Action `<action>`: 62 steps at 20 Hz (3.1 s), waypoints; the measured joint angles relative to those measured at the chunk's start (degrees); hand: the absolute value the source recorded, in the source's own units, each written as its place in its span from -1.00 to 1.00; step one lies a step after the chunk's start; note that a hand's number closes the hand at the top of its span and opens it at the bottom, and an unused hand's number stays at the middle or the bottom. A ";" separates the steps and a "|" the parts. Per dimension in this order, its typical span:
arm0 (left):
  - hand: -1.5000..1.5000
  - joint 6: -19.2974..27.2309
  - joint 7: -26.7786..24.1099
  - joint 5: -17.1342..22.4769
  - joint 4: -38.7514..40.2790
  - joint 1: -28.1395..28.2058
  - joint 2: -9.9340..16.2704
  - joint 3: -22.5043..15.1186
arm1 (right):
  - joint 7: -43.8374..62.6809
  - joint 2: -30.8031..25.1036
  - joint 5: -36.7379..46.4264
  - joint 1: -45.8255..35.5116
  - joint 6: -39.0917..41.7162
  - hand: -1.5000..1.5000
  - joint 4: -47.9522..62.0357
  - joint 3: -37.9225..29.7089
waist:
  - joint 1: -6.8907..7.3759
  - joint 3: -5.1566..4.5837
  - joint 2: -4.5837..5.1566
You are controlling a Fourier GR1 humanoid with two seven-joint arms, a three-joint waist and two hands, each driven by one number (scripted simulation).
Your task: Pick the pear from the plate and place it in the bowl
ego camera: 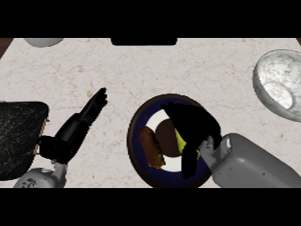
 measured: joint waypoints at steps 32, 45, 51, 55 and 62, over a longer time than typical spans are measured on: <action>0.00 -6.10 2.25 -6.20 -0.61 0.00 -6.30 6.17 | -20.47 10.22 30.35 10.04 -0.54 1.00 14.85 -9.95 | 0.12 -0.12 -0.07; 0.00 -7.17 2.48 -8.47 -0.41 0.18 -8.46 6.29 | -14.33 12.71 37.28 3.24 -6.93 1.00 25.78 -25.39 | 0.97 0.01 0.47; 0.00 -7.35 2.95 -8.32 0.43 -1.18 -8.99 6.64 | -4.01 11.08 45.03 -5.02 -12.78 1.00 33.15 -29.24 | 1.09 0.00 0.42; 0.00 -7.81 2.30 -8.17 0.38 -0.50 -8.67 7.02 | -1.37 9.51 50.09 -10.18 -17.88 1.00 33.11 -30.58 | 1.05 0.00 0.29; 0.00 -7.98 2.66 -7.99 -0.29 0.25 -8.78 7.30 | 0.75 7.75 55.22 -15.54 -27.54 1.00 29.22 -35.06 | 0.60 0.01 0.12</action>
